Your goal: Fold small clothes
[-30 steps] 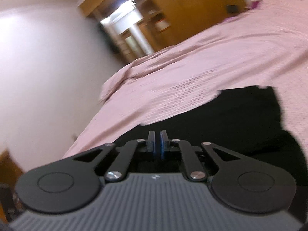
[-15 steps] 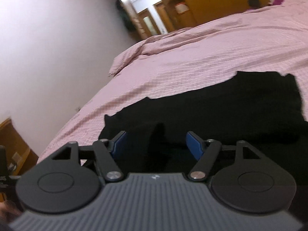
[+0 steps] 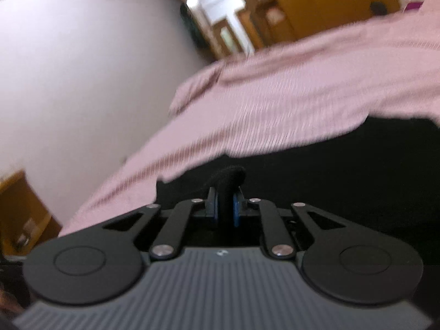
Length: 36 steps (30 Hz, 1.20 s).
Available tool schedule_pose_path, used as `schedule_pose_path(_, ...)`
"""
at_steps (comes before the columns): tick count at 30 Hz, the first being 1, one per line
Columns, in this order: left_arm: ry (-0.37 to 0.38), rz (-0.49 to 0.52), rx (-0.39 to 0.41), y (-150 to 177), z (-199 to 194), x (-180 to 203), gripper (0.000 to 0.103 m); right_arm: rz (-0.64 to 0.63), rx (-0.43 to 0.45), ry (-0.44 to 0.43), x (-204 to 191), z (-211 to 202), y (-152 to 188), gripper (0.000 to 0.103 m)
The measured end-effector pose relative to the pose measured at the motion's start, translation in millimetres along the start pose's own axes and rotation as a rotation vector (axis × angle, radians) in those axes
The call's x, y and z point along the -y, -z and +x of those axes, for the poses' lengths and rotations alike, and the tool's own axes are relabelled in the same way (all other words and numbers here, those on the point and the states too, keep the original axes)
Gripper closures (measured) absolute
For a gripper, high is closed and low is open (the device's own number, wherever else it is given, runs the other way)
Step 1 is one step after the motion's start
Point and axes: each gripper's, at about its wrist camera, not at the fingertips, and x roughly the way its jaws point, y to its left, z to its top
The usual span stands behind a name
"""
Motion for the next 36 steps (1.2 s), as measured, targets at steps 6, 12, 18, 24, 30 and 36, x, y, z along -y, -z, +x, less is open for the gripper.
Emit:
schedule_pose_path(6, -0.012, 0.038, 0.045, -24, 24, 19, 0.021, 0.012, 0.08, 0.091, 34, -26, -41, 0.09)
schedule_pose_path(12, -0.019, 0.043, 0.067, -33, 36, 32, 0.021, -0.019, 0.148, 0.189, 55, -37, -85, 0.091)
schedule_pose_path(18, -0.064, 0.09, 0.12, -43, 57, 45, 0.021, 0.022, 0.185, 0.256, 86, -42, -101, 0.091)
schedule_pose_path(24, -0.139, 0.166, 0.115, -52, 93, 59, 0.021, 0.064, -0.013, 0.414, 137, -5, -73, 0.091)
schedule_pose_path(30, -0.266, 0.282, 0.118, -45, 118, 68, 0.021, 0.025, -0.136, 0.519, 166, 21, -36, 0.084)
schedule_pose_path(36, -0.24, 0.262, 0.116, -45, 118, 60, 0.021, 0.049, -0.111, 0.525, 158, 2, -49, 0.076)
